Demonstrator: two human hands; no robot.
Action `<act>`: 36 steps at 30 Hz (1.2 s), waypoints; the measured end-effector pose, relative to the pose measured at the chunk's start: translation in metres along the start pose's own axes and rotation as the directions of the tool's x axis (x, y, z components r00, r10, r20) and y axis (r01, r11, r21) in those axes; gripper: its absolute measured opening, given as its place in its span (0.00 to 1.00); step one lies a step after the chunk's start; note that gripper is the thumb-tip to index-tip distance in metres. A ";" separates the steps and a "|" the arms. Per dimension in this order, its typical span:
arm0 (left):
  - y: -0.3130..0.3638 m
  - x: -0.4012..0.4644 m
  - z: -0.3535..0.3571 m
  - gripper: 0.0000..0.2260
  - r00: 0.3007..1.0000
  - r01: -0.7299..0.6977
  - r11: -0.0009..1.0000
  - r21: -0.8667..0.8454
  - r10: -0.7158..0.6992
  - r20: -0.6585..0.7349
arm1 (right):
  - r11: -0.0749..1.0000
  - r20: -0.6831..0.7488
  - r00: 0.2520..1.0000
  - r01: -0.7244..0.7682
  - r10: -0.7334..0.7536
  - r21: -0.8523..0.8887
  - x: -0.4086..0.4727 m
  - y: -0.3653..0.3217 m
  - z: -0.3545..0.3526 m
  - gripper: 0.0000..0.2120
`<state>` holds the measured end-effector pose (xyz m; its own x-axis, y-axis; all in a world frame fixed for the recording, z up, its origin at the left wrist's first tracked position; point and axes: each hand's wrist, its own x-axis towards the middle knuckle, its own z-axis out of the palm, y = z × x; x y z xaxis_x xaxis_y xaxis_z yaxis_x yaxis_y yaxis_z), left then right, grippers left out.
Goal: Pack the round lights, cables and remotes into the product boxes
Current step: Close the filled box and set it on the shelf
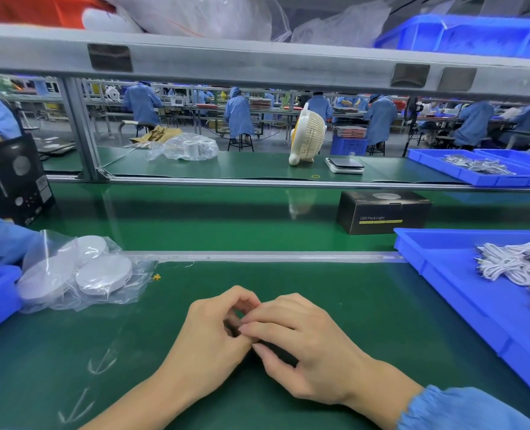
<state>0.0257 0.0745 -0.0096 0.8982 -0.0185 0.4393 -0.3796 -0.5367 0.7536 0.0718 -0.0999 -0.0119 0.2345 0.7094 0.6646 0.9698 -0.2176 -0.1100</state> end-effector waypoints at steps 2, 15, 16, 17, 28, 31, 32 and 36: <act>0.000 0.000 0.000 0.11 1.000 0.007 1.000 0.000 -0.007 0.002 | 1.000 -0.002 1.000 -0.004 0.004 -0.004 0.000 0.000 0.000 0.10; -0.003 0.001 0.000 0.11 1.000 0.016 0.999 0.033 -0.017 0.006 | 1.000 0.034 0.999 -0.022 0.023 -0.011 0.001 -0.002 -0.002 0.11; -0.003 0.000 0.000 0.11 1.000 0.016 0.999 0.043 -0.016 0.002 | 1.000 0.038 0.999 -0.025 0.026 -0.010 0.001 -0.002 -0.002 0.11; -0.003 0.000 0.000 0.10 1.000 0.017 0.999 0.048 -0.016 -0.003 | 1.000 0.041 0.999 -0.028 0.028 -0.008 0.001 -0.002 -0.002 0.11; 0.001 -0.001 -0.002 0.14 0.998 0.060 0.998 0.025 -0.060 -0.014 | 0.999 0.041 0.999 -0.031 0.032 -0.023 0.001 -0.002 -0.003 0.11; 0.003 -0.001 -0.002 0.19 1.000 -0.001 0.996 0.087 -0.002 0.029 | 0.999 0.036 0.999 -0.026 0.028 -0.033 0.001 -0.002 -0.002 0.10; 0.003 -0.002 -0.003 0.18 1.000 -0.001 0.995 0.099 -0.002 0.030 | 0.999 0.039 0.999 -0.027 0.028 -0.034 0.000 -0.002 -0.002 0.10; 0.000 -0.001 -0.003 0.13 0.998 0.056 0.995 0.087 -0.054 -0.029 | 0.999 0.042 0.999 -0.030 0.032 -0.032 0.000 -0.002 -0.002 0.10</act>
<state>0.0240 0.0769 -0.0089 0.9107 0.0347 0.4116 -0.3075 -0.6081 0.7319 0.0698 -0.1004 -0.0102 0.2676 0.7296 0.6294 0.9596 -0.2605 -0.1062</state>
